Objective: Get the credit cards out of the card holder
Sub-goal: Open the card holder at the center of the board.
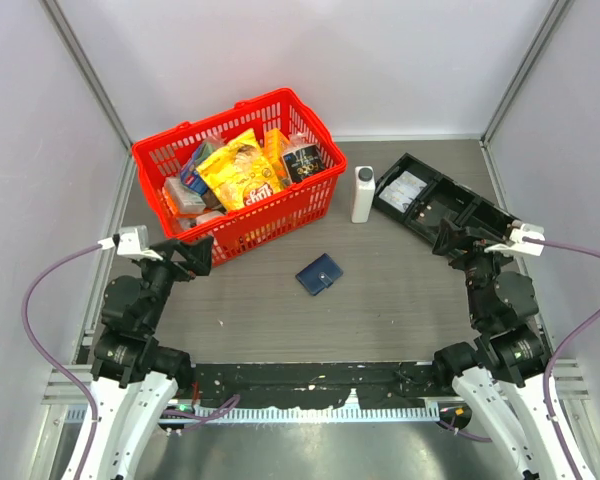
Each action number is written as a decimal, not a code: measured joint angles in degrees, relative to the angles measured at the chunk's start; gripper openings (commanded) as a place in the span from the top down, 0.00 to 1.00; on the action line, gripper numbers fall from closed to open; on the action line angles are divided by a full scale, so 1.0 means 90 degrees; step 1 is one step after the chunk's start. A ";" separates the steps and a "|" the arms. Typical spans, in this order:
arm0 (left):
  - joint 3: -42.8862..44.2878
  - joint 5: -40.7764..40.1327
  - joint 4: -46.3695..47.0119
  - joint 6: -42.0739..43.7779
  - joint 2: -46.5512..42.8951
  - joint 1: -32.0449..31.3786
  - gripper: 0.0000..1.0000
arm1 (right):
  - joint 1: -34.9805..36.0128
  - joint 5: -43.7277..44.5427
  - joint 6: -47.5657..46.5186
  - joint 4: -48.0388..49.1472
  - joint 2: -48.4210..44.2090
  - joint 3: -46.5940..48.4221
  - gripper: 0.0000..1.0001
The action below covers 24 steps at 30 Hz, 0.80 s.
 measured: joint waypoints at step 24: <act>0.0546 0.2266 -0.1766 -0.0947 0.1185 0.0000 0.00 | 0.0304 -0.2924 0.1887 -0.0248 0.4061 -0.0010 0.19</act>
